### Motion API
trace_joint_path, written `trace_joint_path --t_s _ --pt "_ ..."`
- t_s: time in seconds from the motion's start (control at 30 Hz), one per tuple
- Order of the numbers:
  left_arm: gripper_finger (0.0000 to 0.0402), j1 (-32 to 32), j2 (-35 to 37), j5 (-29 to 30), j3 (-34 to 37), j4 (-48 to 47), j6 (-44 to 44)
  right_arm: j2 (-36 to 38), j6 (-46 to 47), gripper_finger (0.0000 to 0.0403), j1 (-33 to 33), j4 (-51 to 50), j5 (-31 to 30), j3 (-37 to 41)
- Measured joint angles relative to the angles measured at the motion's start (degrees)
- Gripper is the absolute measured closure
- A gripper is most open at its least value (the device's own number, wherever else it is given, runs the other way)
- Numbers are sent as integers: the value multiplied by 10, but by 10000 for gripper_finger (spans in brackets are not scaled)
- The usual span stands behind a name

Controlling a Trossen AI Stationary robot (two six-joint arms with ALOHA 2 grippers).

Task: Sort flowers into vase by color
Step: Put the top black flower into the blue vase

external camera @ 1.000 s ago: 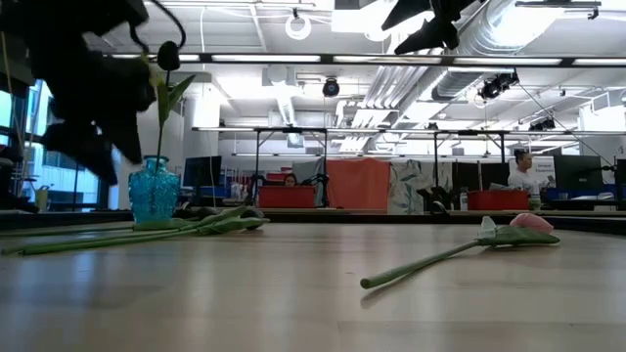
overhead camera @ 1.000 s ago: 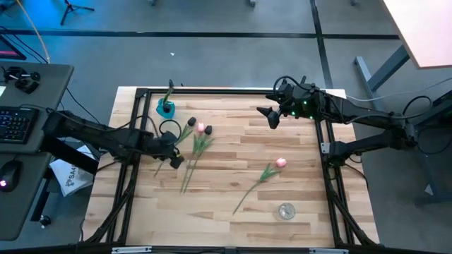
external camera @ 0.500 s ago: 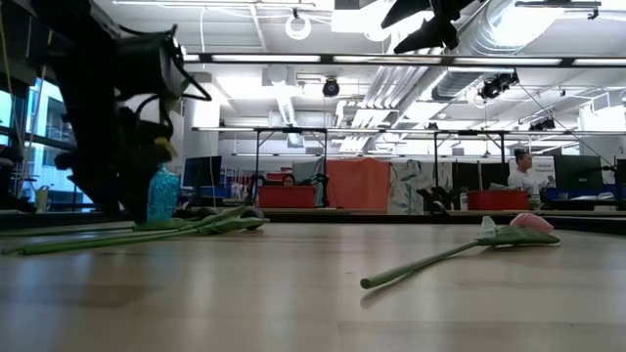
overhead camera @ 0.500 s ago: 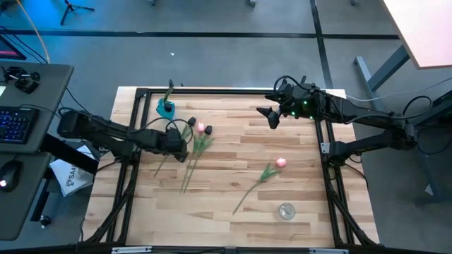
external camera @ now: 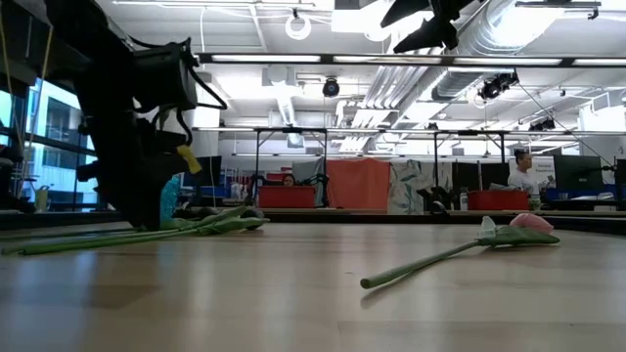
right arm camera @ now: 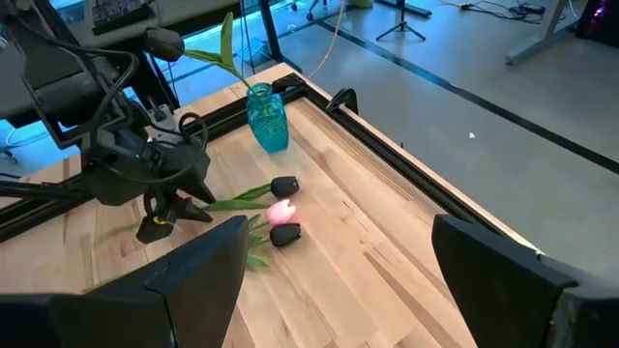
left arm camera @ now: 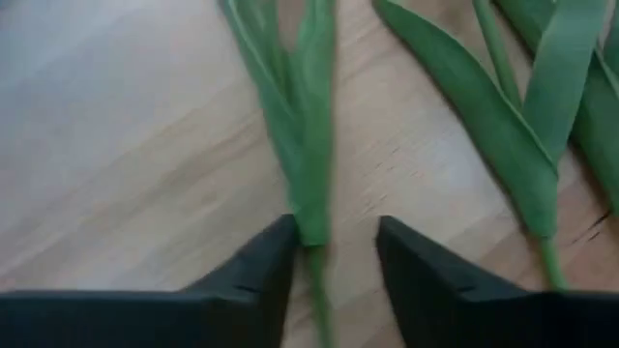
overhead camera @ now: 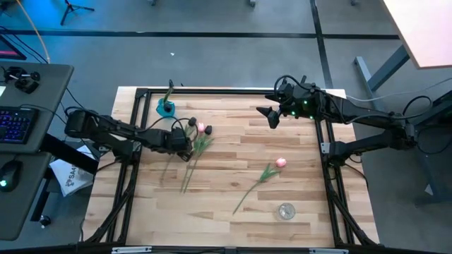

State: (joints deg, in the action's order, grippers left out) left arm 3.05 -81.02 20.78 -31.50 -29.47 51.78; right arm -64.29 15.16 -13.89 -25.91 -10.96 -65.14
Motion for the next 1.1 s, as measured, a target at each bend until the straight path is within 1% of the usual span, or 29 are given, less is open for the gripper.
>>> trace_joint_path --t_s 0.13,0.2,0.3,0.37,0.43,0.47,0.53,0.67,0.73,0.8,0.9,0.97,1.03,1.1 --pt "372 28 -2 -5 1 13 -6 0 4 82 0 0 0 0" --pt "393 39 -1 -21 2 23 -16 0 8 82 0 0 0 0" --pt "393 44 8 -41 2 22 -20 0 9 82 0 -5 0 0" --pt "398 31 27 -49 -1 5 -16 0 9 82 0 -10 0 0" --pt "399 10 61 -51 -3 -29 -4 0 9 82 0 -16 0 0" --pt "399 0 84 -46 -3 -40 7 0 9 82 0 -17 0 0" --pt "400 -24 127 -15 -2 -44 24 0 10 82 0 -17 1 0" --pt "401 -80 209 33 -2 -37 19 0 13 82 0 -17 3 0" --pt "401 -111 241 49 -2 -15 3 0 10 82 0 -17 3 0" --pt "401 -145 268 53 -2 19 -9 0 9 82 0 -17 3 0" --pt "401 -193 310 55 -4 89 -15 0 9 82 0 -17 3 0" --pt "401 -220 332 71 -10 142 -28 0 9 82 0 -17 3 0" --pt "401 -239 348 94 -20 202 -63 0 9 82 0 -17 3 0" --pt "401 -248 361 120 -38 264 -130 0 9 82 0 -16 2 0"
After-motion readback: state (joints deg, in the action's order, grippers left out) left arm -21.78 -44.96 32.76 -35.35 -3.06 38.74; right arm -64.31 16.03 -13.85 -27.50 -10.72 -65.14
